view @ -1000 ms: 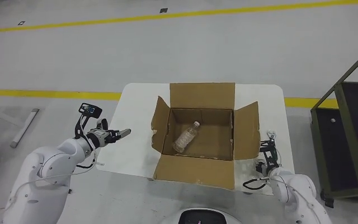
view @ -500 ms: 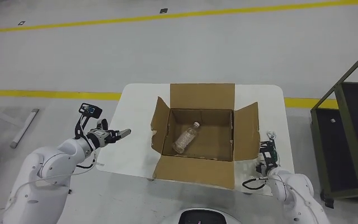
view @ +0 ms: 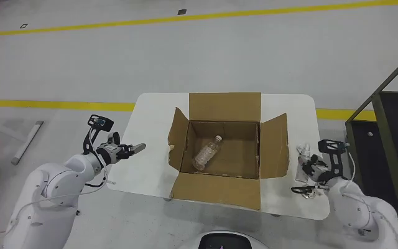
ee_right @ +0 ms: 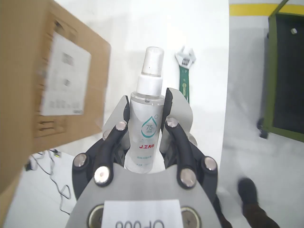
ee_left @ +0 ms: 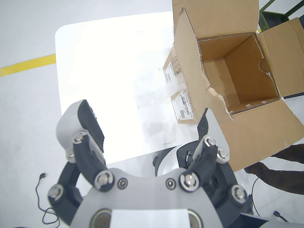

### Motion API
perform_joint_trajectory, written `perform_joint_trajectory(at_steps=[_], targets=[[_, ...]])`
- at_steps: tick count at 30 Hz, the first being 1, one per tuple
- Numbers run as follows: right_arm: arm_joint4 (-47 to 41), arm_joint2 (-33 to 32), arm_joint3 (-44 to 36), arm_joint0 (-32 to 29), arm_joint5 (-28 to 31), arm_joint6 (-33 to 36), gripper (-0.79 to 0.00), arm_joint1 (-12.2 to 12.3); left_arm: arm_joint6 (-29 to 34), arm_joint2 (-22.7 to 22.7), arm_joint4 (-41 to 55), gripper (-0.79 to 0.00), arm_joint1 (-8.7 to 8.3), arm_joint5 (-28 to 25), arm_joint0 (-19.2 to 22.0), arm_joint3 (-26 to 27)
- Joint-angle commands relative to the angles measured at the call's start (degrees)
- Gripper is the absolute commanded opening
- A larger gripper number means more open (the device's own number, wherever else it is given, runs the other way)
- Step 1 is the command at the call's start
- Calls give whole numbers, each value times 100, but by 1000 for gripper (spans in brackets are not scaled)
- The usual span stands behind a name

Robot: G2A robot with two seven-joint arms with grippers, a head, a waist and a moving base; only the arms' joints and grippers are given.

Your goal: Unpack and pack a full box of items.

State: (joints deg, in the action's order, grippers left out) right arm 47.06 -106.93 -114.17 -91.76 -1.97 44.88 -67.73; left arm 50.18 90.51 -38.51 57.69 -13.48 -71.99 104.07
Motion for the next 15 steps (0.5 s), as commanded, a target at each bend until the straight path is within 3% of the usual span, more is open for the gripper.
perform_joint_trajectory(at_steps=[1, 8, 15], targets=[[-1166, -493, -96, -162, 408, -389, -785, -16, 0, 0, 0, 0, 0, 0, 0, 0], [-3276, -1101, -347, -469, 1560, -754, -785, -41, 0, 0, 0, 0, 0, 0, 0, 0], [-4191, -565, -277, -304, 2107, -545, -785, -27, 0, 0, 0, 0, 0, 0, 0, 0]])
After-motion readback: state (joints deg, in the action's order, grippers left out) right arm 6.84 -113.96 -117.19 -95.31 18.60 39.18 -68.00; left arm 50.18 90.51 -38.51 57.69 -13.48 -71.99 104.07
